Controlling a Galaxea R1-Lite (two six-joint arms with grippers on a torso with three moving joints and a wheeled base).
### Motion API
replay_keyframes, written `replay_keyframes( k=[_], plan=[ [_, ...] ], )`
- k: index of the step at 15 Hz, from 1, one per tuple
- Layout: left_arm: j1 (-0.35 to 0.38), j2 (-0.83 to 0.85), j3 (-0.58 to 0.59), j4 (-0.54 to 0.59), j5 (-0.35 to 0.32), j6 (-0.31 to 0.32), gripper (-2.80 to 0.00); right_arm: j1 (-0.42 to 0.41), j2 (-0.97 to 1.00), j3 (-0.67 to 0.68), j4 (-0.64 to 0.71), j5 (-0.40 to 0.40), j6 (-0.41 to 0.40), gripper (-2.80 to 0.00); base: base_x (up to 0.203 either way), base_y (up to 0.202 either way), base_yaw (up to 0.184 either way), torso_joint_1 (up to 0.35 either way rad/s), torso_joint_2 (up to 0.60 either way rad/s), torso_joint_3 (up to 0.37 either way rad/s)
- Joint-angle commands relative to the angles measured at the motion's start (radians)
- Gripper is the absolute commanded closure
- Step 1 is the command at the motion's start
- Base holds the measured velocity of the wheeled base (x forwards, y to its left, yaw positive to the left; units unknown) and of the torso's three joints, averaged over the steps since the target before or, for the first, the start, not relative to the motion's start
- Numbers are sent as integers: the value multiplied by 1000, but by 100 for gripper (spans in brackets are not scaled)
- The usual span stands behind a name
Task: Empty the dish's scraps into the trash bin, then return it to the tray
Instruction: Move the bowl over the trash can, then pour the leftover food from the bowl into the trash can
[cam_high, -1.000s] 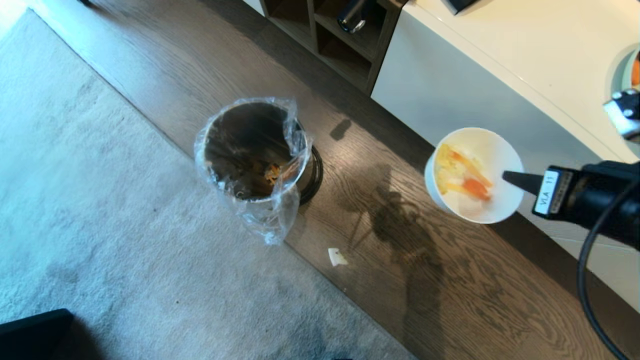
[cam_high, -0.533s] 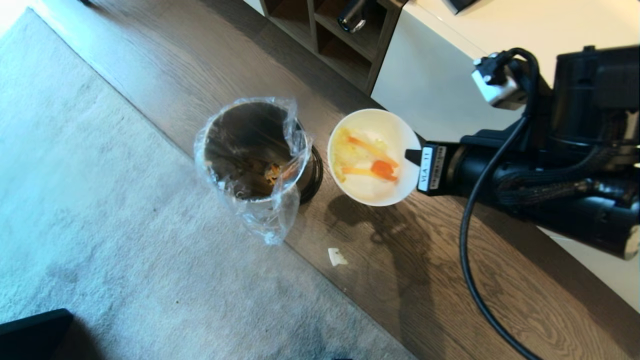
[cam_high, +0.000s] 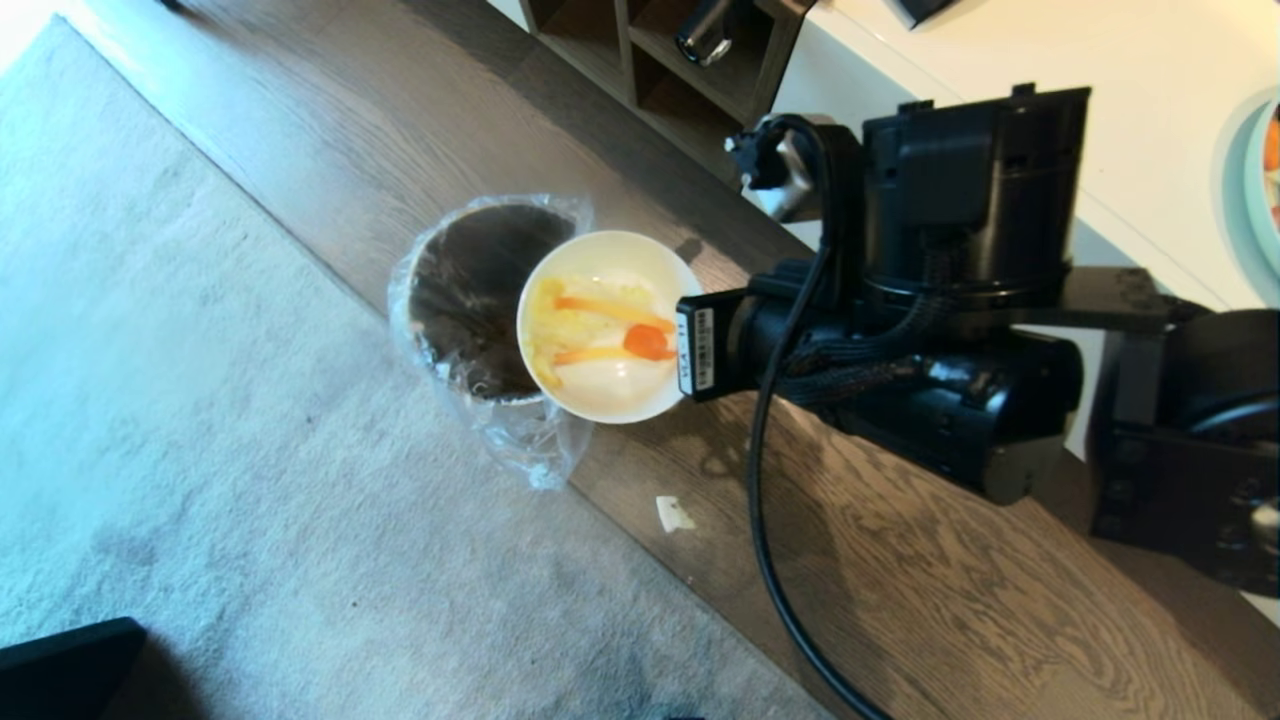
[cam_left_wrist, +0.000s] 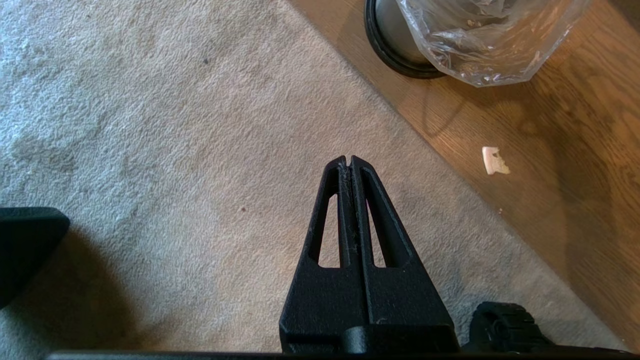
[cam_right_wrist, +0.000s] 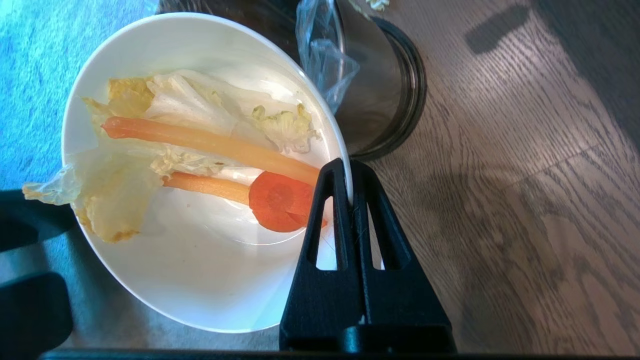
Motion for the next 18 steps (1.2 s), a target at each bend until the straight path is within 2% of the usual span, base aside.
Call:
replay_keyframes(
  k=[1,3,8,13,15,18],
  plan=[
    [0,0,0,0,1,-1,0,8,87,-69,-40,-18,-18,0,0,0,0,0,0,0],
    [0,0,0,0,1,-1,0,12,110,-76,-142,-29,-78,0,0,0,0,0,0,0],
    [0,0,0,0,1,-1,0,44,159,-58,-457,-28,-340,0,0,0,0,0,0,0],
    [0,0,0,0,1,-1,0,93,179,23,-720,-6,-445,0,0,0,0,0,0,0],
    [0,0,0,0,1,-1,0,100,176,88,-811,48,-480,0,0,0,0,0,0,0],
    [0,0,0,0,1,-1,0,102,183,136,-949,195,-575,0,0,0,0,0,0,0]
  ],
)
